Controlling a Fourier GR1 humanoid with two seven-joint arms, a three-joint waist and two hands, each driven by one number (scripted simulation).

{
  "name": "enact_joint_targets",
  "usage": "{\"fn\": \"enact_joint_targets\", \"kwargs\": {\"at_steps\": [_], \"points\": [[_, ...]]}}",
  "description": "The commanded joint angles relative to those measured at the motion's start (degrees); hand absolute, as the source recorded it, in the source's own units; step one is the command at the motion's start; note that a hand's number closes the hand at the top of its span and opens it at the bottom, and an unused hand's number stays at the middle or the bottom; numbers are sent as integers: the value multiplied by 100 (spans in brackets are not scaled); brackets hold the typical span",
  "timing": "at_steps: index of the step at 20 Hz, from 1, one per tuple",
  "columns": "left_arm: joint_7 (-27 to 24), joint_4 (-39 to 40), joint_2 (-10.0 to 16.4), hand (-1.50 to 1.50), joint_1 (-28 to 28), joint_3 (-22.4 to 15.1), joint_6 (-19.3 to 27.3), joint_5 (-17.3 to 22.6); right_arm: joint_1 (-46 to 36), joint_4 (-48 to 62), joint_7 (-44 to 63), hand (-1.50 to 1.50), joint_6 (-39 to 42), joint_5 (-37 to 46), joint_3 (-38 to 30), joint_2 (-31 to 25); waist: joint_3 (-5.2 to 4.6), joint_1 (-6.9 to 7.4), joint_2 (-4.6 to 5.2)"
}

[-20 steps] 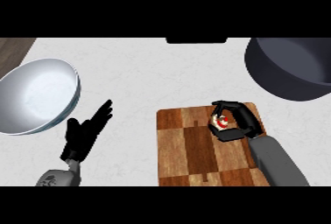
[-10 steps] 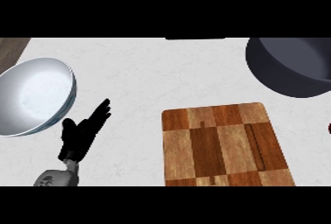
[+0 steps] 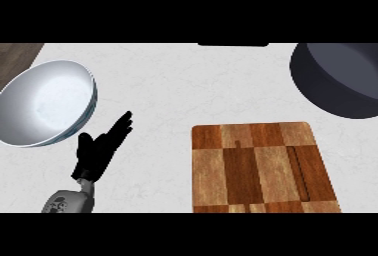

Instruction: Pick the cupcake from the cutting board and place it in the pot

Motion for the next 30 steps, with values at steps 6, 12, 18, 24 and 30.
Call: {"fn": "enact_joint_targets", "kwargs": {"at_steps": [6, 12, 18, 24, 30], "points": [[216, -37, -73, 0, -114, -65, 28, -61, -904, 455, -372, 150, -123, 595, 173, -490, -20, 114, -17], [92, 96, -244, 0, -199, -168, 119, -196, -1925, 528, 289, 150, -450, 1111, 489, -396, -34, 122, -17], [7, 278, -46, 0, -218, -12, -154, -62, -2812, 478, 944, 150, -554, 1820, 1029, -242, -41, 167, -10], [168, 165, -202, 0, -307, -172, 100, -307, -3393, 691, 1413, 150, -1000, 2462, 1478, 263, -37, 241, 19], [-76, 221, -166, 0, -255, -99, -99, -152, -3373, 821, 1805, 150, -2352, 3444, 2233, 610, -37, 379, 92]]}}
